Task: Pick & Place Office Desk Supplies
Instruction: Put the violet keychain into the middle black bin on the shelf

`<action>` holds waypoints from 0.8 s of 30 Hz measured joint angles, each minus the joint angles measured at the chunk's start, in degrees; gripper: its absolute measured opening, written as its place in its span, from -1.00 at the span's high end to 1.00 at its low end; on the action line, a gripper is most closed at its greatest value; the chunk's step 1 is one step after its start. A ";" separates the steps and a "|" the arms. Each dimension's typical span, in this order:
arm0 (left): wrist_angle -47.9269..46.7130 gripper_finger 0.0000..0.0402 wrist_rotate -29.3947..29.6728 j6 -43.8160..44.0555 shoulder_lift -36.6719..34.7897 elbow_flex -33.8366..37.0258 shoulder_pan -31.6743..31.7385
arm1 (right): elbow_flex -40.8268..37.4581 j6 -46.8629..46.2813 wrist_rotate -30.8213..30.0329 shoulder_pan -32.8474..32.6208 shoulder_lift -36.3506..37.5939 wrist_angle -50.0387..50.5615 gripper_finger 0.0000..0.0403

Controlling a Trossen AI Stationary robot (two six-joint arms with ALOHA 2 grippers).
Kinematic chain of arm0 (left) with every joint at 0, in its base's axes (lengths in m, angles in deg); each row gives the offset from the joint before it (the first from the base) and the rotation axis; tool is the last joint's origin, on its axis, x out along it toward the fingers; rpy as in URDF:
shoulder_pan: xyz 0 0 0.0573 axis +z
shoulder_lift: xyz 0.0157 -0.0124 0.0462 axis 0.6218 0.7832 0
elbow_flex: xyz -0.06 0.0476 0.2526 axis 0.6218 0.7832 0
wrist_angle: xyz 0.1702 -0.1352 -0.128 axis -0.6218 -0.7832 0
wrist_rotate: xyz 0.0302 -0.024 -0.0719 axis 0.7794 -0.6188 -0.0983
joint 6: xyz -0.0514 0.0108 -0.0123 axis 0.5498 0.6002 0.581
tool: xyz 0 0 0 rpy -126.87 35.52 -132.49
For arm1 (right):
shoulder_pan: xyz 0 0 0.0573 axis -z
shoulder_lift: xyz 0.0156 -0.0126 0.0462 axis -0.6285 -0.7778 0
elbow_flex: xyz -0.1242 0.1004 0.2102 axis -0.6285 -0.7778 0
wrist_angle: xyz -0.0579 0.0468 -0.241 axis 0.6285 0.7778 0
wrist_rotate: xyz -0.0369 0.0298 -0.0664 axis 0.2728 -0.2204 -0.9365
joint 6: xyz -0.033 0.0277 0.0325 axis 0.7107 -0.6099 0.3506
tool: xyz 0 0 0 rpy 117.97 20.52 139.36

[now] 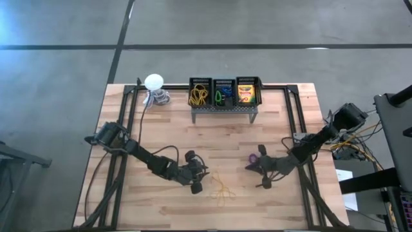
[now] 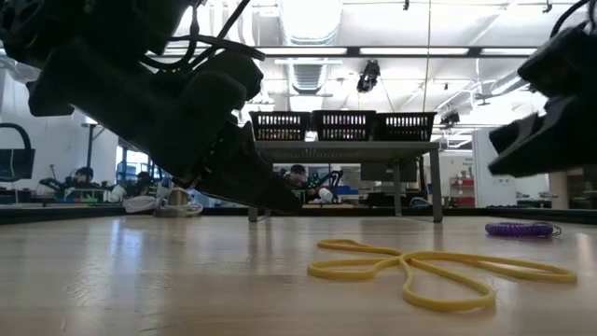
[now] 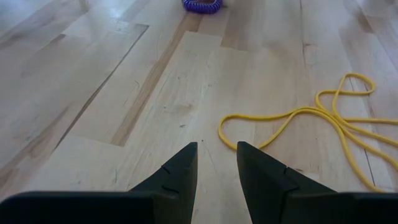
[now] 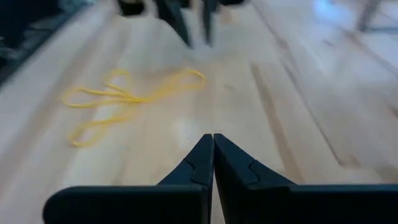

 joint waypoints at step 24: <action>-0.13 0.41 0.00 0.00 0.00 0.00 0.00 | 1.41 -17.07 -2.01 0.03 1.50 26.04 0.17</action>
